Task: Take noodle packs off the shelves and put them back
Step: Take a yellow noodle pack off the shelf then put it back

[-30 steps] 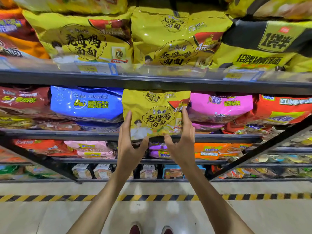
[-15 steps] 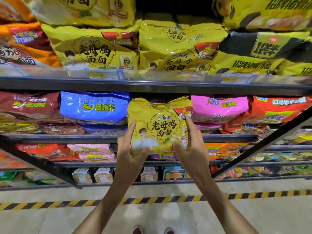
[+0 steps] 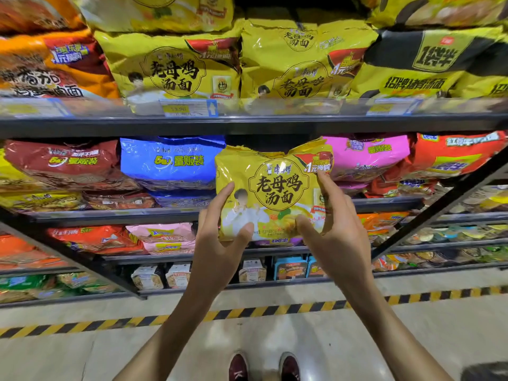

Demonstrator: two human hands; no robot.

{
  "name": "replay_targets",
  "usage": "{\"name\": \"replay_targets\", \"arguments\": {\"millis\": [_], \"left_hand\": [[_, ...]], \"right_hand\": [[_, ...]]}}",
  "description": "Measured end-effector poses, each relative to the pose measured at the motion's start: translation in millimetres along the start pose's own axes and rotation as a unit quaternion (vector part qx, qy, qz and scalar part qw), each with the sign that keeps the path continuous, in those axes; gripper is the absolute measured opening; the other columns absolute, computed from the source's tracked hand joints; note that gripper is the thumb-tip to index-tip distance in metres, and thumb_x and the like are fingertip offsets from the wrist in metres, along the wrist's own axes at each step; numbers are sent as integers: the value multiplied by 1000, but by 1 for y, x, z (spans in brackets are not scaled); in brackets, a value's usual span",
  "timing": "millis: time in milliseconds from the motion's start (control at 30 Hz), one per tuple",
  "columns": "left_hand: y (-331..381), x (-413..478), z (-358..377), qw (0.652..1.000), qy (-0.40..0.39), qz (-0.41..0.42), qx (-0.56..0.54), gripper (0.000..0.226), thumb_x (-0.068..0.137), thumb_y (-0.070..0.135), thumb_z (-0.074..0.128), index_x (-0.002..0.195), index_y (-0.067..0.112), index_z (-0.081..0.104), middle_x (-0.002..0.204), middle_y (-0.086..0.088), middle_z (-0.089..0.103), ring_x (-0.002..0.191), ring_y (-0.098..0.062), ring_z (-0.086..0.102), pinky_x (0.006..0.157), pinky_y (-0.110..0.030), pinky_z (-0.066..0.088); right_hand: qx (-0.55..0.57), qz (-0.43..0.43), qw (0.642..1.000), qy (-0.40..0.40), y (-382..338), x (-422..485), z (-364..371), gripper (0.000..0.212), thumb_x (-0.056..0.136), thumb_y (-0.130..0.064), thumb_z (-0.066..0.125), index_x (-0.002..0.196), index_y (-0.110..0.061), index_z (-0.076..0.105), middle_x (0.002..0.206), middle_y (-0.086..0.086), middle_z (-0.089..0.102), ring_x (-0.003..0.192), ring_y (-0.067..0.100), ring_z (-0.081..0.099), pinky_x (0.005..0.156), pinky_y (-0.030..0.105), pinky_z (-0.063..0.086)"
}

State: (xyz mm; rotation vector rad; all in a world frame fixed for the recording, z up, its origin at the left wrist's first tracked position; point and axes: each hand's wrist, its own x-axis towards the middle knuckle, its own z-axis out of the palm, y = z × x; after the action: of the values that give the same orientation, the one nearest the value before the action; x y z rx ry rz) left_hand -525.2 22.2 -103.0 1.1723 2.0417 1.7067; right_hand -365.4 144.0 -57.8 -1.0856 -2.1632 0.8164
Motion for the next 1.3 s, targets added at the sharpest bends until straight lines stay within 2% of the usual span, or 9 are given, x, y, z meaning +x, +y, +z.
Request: {"name": "replay_targets", "arguments": {"millis": [100,300,567,700,833,967,1100,1233,1300], "left_hand": [[14,-11,-9,1000,-7,-4,-13,64,85,48,59,145,50,37,141,31,42,128,17,44,95,-2,39],[48,-10,-32,998,2,54,-13,66,88,33,63,144,54,36,145,34,42,141,0,42,109,-21,40],[111,33,-56,984,21,172,-29,69,92,19,65,147,48,36,145,37,40,141,10,36,114,-12,30],[133,62,-51,972,36,228,-43,69,92,20,67,150,43,36,146,35,40,143,-1,39,117,-35,37],[150,100,-38,958,52,279,-42,70,93,23,69,150,46,35,135,37,40,133,7,43,110,-24,39],[152,140,-20,948,74,310,-18,72,93,11,72,150,38,38,134,30,41,126,19,40,101,-2,30],[145,164,-8,941,116,317,-8,76,92,3,70,150,37,35,135,28,41,125,14,43,104,-5,32],[130,177,4,940,135,312,20,82,90,-1,66,144,49,28,147,46,29,150,-35,32,124,-50,26],[122,185,11,939,159,304,30,88,87,-6,64,140,53,25,148,50,25,152,-42,23,125,-25,15]], "right_hand": [[-4,-8,1000,9,-9,-12,-10,74,85,-43,64,151,-46,30,143,-20,46,128,1,46,90,31,44],[-3,-44,998,44,-45,-25,-32,80,85,-32,73,149,-51,30,138,-22,48,122,3,53,89,33,47],[12,-165,975,150,-90,2,-72,79,86,-32,73,153,-42,33,134,-26,44,116,-28,37,90,-5,29],[14,-225,957,185,-100,28,-93,79,89,-27,73,155,-38,30,141,-25,41,125,-22,35,95,-2,29],[12,-282,927,246,-103,65,-109,79,89,-18,75,154,-27,31,143,-18,40,129,-19,35,100,0,27],[0,-331,896,297,-90,113,-110,78,87,-9,76,152,-14,34,145,-1,46,133,6,42,106,8,29],[-5,-369,874,316,-76,152,-101,78,84,-13,76,151,-16,35,136,18,52,126,14,46,101,3,30],[-1,-384,863,329,-61,176,-84,87,74,-2,73,144,-32,30,125,29,51,122,25,45,96,-5,26],[12,-393,855,338,-56,185,-76,93,67,7,69,141,-31,29,126,23,44,131,4,38,96,-8,21]]}}
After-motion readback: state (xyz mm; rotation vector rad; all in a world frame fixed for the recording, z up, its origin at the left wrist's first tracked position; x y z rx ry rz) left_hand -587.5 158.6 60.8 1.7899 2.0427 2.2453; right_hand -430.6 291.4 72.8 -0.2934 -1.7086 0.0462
